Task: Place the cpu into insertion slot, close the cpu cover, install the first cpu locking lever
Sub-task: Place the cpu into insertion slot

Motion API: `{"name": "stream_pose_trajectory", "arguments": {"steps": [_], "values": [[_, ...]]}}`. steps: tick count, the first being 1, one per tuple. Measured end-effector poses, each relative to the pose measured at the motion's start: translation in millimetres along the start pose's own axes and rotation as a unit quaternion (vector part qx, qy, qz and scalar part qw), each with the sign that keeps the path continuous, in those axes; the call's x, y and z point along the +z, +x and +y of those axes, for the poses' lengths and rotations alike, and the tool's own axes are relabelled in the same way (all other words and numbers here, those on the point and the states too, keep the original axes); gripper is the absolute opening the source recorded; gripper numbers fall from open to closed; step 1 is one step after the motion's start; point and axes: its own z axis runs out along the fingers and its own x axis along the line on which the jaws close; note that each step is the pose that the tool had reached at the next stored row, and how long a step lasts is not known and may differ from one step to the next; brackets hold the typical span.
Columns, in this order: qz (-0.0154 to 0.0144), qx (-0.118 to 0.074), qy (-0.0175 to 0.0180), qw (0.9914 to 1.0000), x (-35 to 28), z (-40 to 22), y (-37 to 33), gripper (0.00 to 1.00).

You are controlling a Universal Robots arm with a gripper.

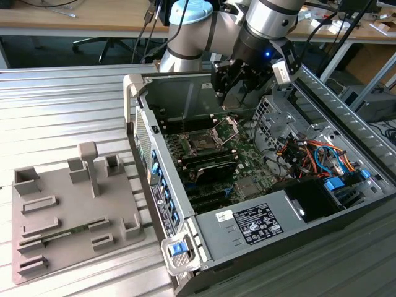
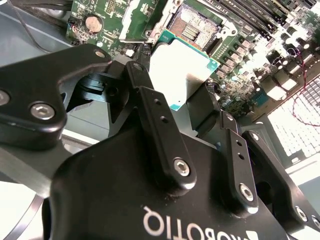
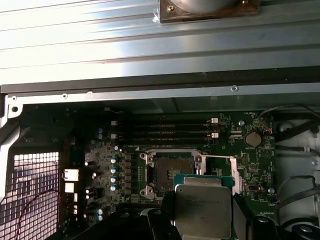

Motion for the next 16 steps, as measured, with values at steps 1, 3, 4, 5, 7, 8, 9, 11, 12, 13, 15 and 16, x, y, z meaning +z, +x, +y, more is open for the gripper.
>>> {"name": "stream_pose_trajectory", "arguments": {"steps": [1,3,4,5,7,8,9,11,12,13,15,16], "values": [[0.0,0.0,0.0,1.0,0.5,0.0,0.0,0.55],[0.0,0.0,0.0,1.0,1.6,-0.2,0.0,0.55],[0.0,0.0,0.0001,1.0,2.1,-0.3,0.0,0.55],[0.0,0.0,0.0,1.0,2.4,-0.4,0.0,0.55],[0.0,0.0,0.0001,1.0,3.2,-0.7,-0.1,0.55],[0.0,0.0,0.0,1.0,3.6,-1.2,-0.1,0.55],[0.0,0.0,-0.0001,1.0,3.9,-1.8,-0.2,0.55],[0.0,0.0,0.0,1.0,4.0,-2.9,-0.2,0.55],[0.0,0.0,0.0,1.0,4.1,-3.9,-0.2,0.55],[0.0,0.0,0.0,1.0,4.3,-5.1,-0.2,0.55],[0.0,0.0,0.0,1.0,4.5,-6.2,-0.2,0.55],[0.0,0.0,0.0,1.0,4.7,-6.8,-0.3,0.55]]}}
